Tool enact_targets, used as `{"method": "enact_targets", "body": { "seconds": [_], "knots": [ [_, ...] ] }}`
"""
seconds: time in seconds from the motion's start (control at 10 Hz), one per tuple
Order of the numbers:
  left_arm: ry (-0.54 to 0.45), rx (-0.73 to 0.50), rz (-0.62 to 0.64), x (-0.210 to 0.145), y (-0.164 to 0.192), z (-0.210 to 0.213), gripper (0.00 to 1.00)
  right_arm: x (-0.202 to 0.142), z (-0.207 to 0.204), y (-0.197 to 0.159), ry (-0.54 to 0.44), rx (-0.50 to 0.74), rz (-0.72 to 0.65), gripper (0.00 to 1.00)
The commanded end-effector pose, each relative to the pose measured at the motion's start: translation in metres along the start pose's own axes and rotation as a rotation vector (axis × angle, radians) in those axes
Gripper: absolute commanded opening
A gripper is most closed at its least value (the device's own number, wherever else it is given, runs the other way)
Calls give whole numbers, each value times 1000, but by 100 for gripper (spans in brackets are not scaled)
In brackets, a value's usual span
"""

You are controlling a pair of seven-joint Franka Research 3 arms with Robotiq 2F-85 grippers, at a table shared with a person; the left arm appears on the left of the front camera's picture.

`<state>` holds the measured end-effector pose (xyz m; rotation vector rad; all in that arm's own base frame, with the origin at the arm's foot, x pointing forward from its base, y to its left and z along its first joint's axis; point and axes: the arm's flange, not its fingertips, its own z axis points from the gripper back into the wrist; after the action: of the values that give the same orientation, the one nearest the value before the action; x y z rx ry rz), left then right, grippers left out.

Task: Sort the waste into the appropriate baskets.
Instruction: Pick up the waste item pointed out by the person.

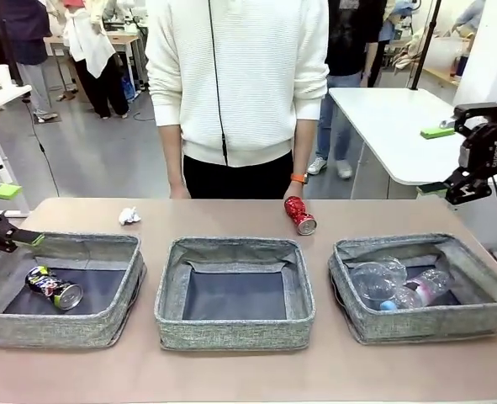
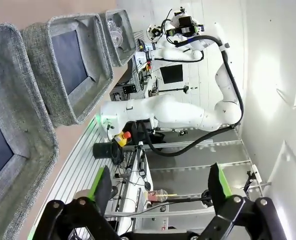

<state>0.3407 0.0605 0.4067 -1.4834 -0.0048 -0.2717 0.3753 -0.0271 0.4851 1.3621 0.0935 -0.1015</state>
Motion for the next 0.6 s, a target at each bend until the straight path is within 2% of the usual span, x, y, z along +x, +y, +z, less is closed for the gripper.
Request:
{"method": "enact_targets", "body": {
  "seconds": [0.0, 0.5],
  "knots": [
    [8, 0, 6, -1, -3, 3, 100, 1, -1, 4, -12, 5, 7, 100],
    [8, 0, 6, -1, -3, 3, 100, 1, -1, 4, -12, 5, 7, 100]
  ]
}}
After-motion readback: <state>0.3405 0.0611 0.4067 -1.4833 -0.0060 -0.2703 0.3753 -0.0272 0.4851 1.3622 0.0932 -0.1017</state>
